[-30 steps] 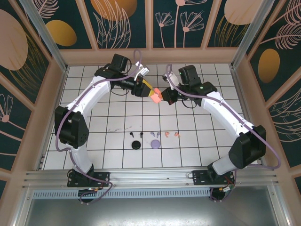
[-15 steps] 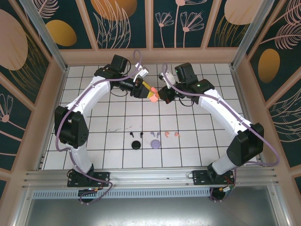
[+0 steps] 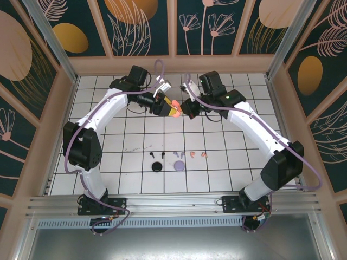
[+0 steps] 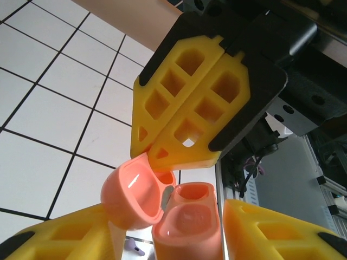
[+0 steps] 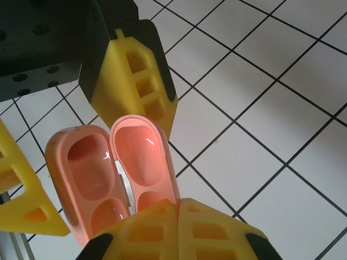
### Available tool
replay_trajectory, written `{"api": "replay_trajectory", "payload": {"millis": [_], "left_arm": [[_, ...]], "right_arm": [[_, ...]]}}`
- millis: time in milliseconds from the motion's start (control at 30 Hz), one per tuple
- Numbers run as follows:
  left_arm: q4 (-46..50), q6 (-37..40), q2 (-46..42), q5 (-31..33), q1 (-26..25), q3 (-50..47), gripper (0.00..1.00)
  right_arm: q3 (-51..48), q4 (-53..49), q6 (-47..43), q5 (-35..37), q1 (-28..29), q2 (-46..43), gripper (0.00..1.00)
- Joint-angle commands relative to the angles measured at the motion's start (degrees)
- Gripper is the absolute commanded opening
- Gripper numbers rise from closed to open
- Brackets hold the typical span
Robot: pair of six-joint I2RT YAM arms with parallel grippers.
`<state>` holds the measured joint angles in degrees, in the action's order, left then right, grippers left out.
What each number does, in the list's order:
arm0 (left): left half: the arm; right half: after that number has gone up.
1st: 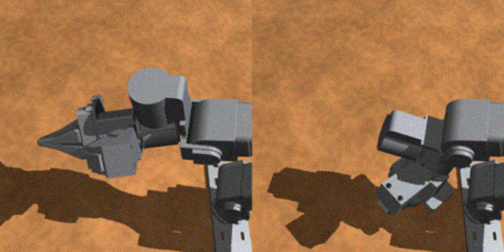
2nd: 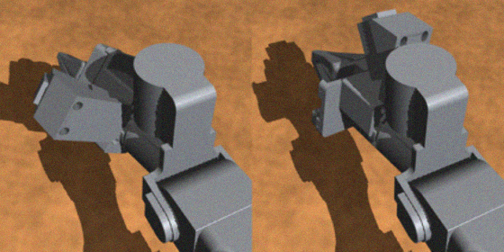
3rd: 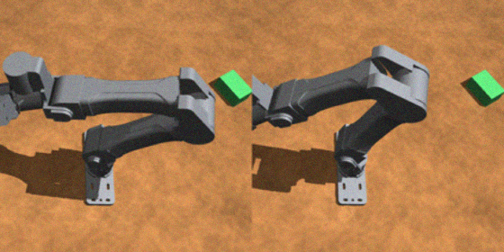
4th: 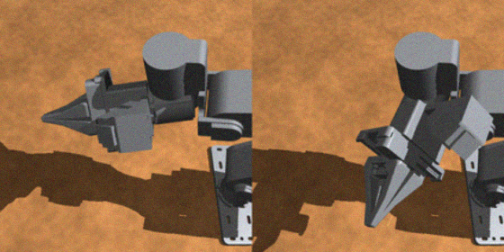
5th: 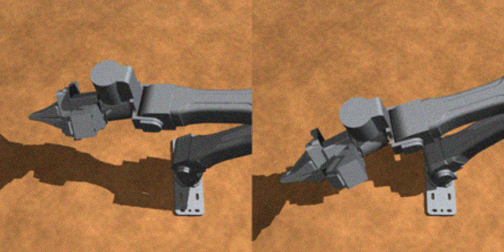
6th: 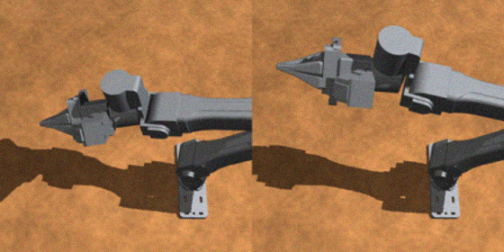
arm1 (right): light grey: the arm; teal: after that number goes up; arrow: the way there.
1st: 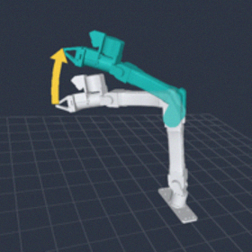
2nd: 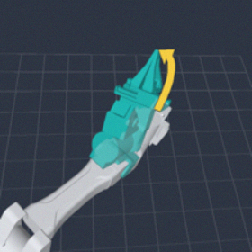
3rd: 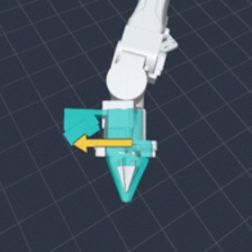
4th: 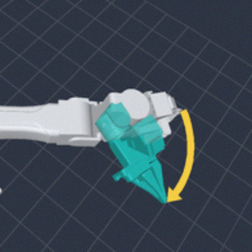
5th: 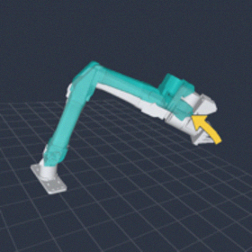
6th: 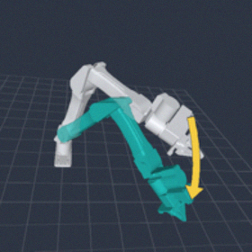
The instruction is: Insert the wireless bluetooth earbuds into the charging case
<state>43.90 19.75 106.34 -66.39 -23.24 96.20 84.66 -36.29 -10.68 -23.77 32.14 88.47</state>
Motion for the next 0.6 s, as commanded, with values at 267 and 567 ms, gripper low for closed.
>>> {"api": "replay_trajectory", "payload": {"millis": [267, 567], "left_arm": [[1.67, 2.56, -1.58, -2.25, -0.31, -0.70, 0.34], [0.86, 2.63, -2.00, -2.52, -0.31, -2.02, 0.00]], "right_arm": [[2.00, -1.79, -2.15, 2.14, 1.17, 1.36, 0.00], [2.62, -0.74, -0.74, 4.39, 1.09, 1.20, 0.04]]}}
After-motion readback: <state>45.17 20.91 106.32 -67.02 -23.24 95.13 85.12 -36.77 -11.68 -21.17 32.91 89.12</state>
